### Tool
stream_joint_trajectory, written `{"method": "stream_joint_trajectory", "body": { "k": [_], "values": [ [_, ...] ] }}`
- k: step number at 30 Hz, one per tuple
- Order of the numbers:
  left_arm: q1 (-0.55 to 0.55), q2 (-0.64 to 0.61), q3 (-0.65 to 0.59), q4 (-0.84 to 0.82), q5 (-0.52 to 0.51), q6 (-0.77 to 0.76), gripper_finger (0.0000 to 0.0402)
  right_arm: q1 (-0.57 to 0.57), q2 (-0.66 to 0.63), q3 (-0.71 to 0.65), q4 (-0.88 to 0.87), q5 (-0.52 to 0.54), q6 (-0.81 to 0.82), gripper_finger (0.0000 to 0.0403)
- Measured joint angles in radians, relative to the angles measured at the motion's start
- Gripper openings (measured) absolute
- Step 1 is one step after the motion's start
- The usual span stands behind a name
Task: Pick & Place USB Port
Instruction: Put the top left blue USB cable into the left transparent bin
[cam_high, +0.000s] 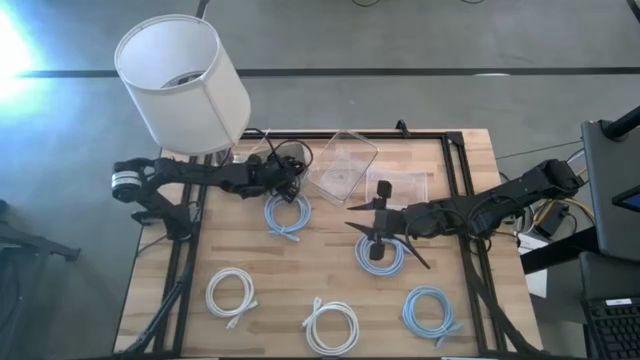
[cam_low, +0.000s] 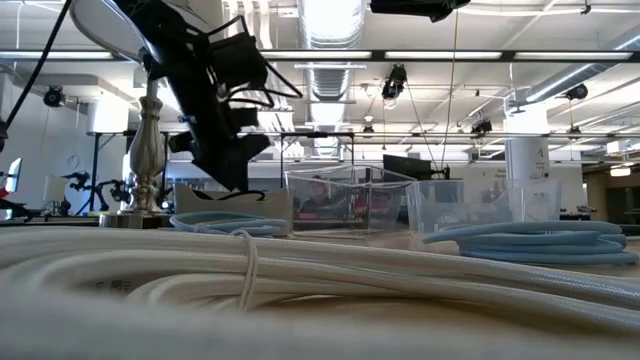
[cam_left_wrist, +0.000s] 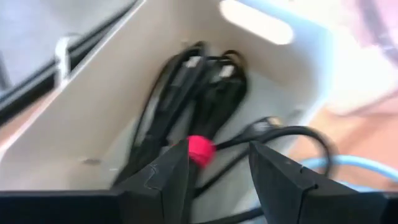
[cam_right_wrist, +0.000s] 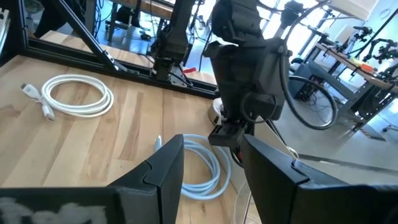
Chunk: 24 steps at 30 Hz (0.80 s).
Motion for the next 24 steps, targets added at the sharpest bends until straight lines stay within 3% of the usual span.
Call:
{"method": "stream_joint_trajectory", "body": {
  "k": [11,24],
  "values": [
    [-0.028,-0.02,0.039,0.0,0.19,-0.008,0.017,0.0,0.001,0.0,-0.03,0.0,0.001,0.0157],
    [-0.209,-0.079,0.037,0.009,0.227,-0.027,0.017,0.0,0.001,0.0,-0.052,0.0,0.066,0.0157]
  ]
}}
